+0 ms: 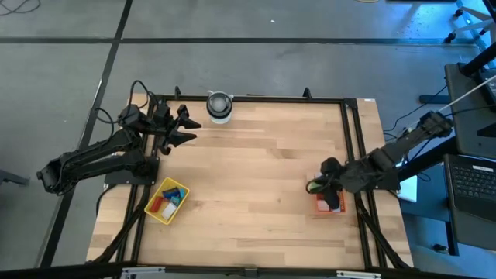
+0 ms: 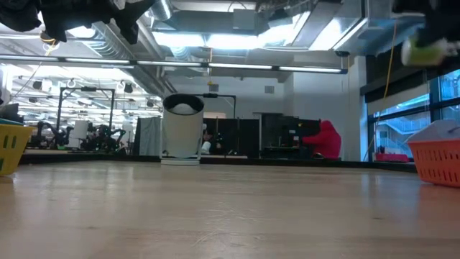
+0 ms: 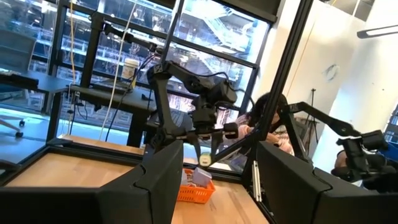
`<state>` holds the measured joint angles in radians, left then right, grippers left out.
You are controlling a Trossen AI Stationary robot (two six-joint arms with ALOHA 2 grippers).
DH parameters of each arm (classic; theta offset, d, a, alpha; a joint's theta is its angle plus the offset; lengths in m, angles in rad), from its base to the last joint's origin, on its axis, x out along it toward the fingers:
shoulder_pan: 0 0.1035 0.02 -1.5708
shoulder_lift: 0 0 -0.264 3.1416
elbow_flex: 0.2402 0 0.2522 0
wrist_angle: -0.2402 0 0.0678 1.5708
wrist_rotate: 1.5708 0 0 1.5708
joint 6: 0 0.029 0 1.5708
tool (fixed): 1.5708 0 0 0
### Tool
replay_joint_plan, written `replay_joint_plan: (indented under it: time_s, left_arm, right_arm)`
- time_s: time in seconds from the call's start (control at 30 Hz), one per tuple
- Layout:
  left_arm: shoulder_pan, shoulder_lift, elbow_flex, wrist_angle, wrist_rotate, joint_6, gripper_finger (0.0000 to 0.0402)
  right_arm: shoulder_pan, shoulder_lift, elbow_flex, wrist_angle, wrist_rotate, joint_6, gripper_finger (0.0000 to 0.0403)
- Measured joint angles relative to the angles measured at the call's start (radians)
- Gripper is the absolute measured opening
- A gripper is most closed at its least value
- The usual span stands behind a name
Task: Pick & Place Office items
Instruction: Put the green charger adapter into the orange basket
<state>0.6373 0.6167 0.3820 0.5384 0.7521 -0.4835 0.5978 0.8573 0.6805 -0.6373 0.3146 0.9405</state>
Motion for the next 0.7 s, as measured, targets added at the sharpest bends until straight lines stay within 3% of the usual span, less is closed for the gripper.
replay_joint_plan:
  time_s: [0.27, 0.7]
  left_arm:
    - [0.000, 0.000, 0.000, -0.001, -0.012, 0.000, 0.0200]
    - [0.000, 0.000, 0.000, -0.001, -0.027, 0.026, 0.0200]
  right_arm:
    - [0.106, 0.000, -0.050, -0.082, -0.027, 0.165, 0.0134]
    - [0.217, 0.048, -0.167, -0.048, -0.068, 0.404, 0.0134]
